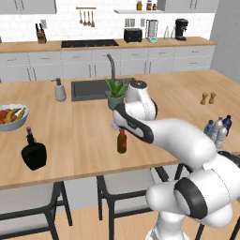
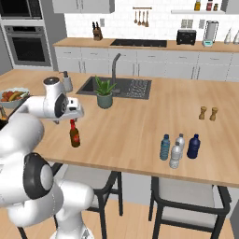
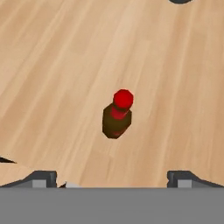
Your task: Move the plastic bottles in the middle to the plastics group, and the glass bottles in the middle to the glass group.
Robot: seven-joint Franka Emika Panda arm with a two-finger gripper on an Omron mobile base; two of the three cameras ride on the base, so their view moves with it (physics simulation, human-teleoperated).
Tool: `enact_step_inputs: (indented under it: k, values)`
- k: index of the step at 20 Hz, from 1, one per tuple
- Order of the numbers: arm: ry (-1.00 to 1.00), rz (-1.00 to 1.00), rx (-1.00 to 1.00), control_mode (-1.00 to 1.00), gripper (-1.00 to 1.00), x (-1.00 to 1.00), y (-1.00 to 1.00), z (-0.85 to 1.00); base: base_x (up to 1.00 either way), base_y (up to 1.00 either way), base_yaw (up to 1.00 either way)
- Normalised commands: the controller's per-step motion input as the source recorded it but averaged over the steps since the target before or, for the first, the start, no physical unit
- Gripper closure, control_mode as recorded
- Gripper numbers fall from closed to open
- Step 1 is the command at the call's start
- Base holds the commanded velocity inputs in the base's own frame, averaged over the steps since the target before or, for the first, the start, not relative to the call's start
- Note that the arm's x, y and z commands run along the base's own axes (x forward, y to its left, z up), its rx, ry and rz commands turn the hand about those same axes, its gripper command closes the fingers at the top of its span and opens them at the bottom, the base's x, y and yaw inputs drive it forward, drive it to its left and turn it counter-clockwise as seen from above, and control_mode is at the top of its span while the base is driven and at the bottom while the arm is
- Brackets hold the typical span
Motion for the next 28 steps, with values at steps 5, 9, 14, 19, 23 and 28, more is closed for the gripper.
enact_step_inputs:
  k: [5, 9, 14, 19, 23, 28]
  values:
    - [0.11, 0.00, 0.00, -1.00, -1.00, 0.39, 0.00, -0.22, 0.00, 0.00, 0.00]
    - [0.01, 0.00, 0.00, -1.00, -1.00, 0.30, 0.01, -0.22, 0.00, 0.00, 0.00]
    - [0.00, 0.00, 0.00, -1.00, -1.00, 0.18, 0.06, -0.29, 0.00, 0.00, 0.00]
    - [0.00, 0.00, 0.00, -1.00, -1.00, 0.01, 0.11, -0.32, 0.00, 0.00, 0.00]
    - [0.00, 0.00, 0.00, -1.00, -1.00, 0.10, 0.06, -0.26, 0.00, 0.00, 0.00]
    - [-0.01, 0.00, 0.00, -1.00, -1.00, 0.03, -0.02, -0.06, 0.00, 0.00, 0.00]
